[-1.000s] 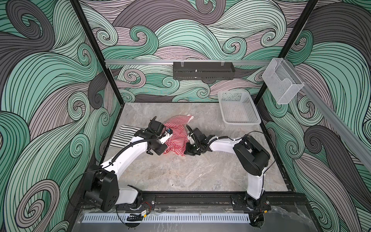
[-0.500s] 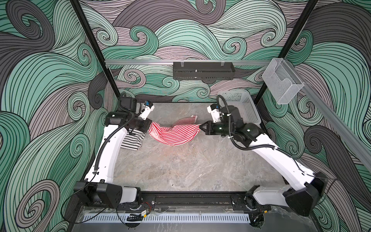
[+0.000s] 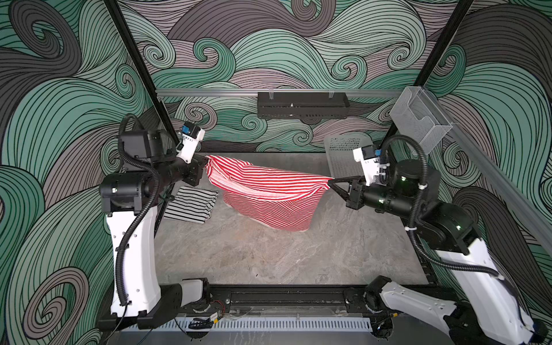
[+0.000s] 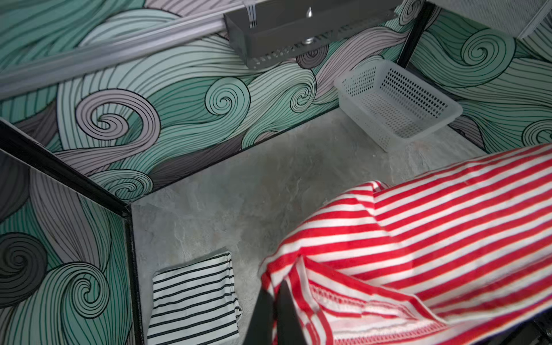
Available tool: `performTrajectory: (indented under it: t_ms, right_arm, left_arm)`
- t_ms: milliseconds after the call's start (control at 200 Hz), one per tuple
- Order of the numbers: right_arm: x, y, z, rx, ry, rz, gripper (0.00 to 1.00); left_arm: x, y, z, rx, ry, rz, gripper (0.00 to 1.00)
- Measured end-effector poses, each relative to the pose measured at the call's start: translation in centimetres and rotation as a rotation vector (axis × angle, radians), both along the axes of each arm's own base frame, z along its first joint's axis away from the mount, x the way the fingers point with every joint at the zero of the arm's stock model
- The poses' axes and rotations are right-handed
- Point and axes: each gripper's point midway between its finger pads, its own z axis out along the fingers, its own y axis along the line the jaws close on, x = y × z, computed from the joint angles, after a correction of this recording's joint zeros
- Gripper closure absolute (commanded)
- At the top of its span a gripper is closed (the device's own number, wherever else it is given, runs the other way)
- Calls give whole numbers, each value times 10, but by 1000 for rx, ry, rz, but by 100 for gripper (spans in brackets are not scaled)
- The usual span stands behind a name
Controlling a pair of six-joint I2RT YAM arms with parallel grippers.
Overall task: Fold and stack tank tops
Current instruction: Smooth out the tank top at the center of the table.
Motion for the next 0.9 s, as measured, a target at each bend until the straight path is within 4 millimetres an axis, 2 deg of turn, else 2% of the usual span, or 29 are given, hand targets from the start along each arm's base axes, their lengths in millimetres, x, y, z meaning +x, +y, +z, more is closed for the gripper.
performTrajectory:
  t_ms: [115,185,285,360,435,500,565,656,711,801,856,901]
  right_arm:
    - [-13,-12,30,34,-81,-13,100]
    - [-14,-15,39,41,-105,-24,100]
    - [-1,-15,35,14,-98,-61,100]
    - [19,-9,23,-29,-68,-90,100]
    - [48,-1,6,-77,-16,-123,100]
    - [82,4,-16,-117,46,-161,100]
    - [121,7,-44,-152,117,-198,100]
    - [174,13,-85,-193,223,-230,100]
    - [203,16,-104,-202,271,-243,100]
    - [245,20,-121,-196,314,-257,100]
    - [267,20,-123,-185,317,-263,100]
    - [282,19,-117,-172,305,-268,100]
  left_arm:
    - [-19,-1,35,-30,-100,20,100]
    - [-26,-1,49,-52,-137,32,100]
    - [-25,-1,57,-78,-157,44,100]
    - [-10,0,49,-97,-129,52,100]
    - [20,1,28,-119,-59,57,100]
    - [57,2,1,-134,27,60,100]
    - [100,5,-28,-144,110,69,100]
    - [167,10,-81,-149,237,85,100]
    - [204,13,-109,-149,290,97,100]
    - [253,19,-128,-147,291,121,100]
    - [276,23,-126,-144,247,135,100]
    - [285,26,-120,-144,210,146,100]
